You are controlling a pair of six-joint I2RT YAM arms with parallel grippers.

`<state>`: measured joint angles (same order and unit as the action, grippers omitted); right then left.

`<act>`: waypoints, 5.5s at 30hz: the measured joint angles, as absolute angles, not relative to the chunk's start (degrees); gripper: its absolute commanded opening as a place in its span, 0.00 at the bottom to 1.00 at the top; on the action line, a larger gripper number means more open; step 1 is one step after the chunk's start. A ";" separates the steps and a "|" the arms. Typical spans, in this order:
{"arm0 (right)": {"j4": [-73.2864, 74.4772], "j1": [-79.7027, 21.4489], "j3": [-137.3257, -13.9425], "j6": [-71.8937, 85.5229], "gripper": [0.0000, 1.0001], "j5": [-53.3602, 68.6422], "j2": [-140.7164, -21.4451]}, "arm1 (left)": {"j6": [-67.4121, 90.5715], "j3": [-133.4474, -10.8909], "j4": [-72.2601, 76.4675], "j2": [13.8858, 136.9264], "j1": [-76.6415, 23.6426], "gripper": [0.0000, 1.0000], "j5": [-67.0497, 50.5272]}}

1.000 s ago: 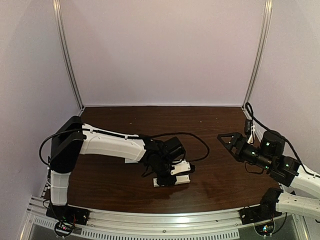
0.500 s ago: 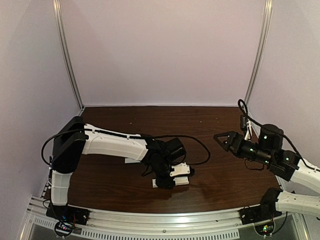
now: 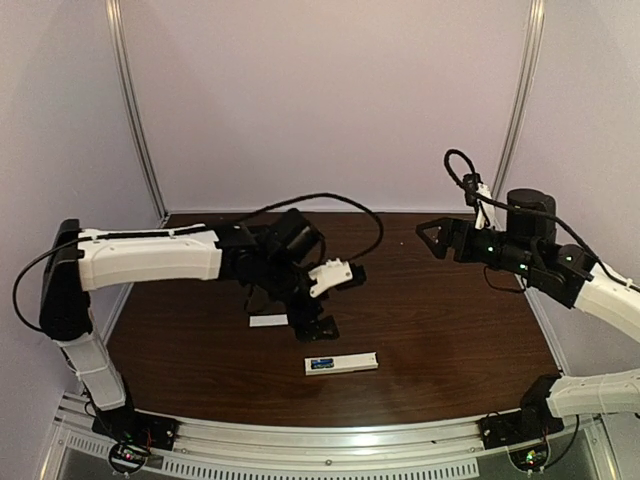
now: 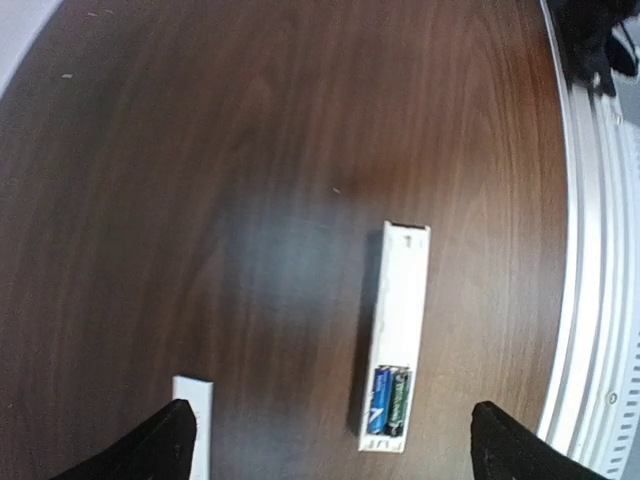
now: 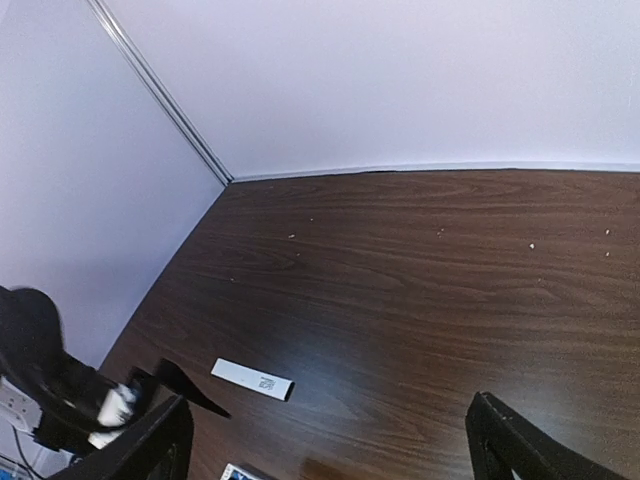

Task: Load the batteries into the remote control
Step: Pick up the battery cover at the center of the board, then pass from the right arm to the left

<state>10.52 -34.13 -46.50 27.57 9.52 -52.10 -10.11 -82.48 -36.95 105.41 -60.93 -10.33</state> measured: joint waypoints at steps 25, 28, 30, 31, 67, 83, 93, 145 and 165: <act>38.02 -46.63 -93.27 -18.09 0.72 20.71 -110.87 | 13.15 -59.11 -24.18 71.92 -37.39 0.97 -11.38; 40.62 -48.99 -97.82 -21.04 0.71 19.22 -115.85 | 14.35 -57.76 -23.51 69.82 -36.45 0.97 -11.09; 42.15 -50.22 -101.10 -22.68 0.71 18.46 -119.22 | 15.00 -56.53 -23.51 68.60 -35.62 0.97 -11.11; 43.03 -50.76 -102.78 -23.35 0.71 18.13 -120.95 | 15.20 -56.05 -23.59 68.16 -35.11 0.98 -11.09; 51.05 -52.18 -121.71 -31.03 0.49 19.46 -141.25 | 16.45 -50.63 -21.82 62.81 -33.41 0.97 -11.22; 47.42 -51.99 -104.60 -29.21 0.15 15.09 -131.09 | 16.43 -50.43 -20.16 63.92 -31.88 0.97 -12.64; 48.73 -51.99 -98.02 -28.12 0.12 13.02 -123.61 | 15.94 -49.87 -15.92 65.39 -30.85 0.97 -15.38; 45.54 -58.61 -96.14 -28.16 0.11 5.08 -107.90 | 42.22 -36.25 14.24 80.27 -22.98 0.18 -55.77; 38.63 -58.65 -80.29 -24.93 0.73 1.61 -95.02 | 50.87 -31.77 25.19 79.31 -21.19 0.00 -56.42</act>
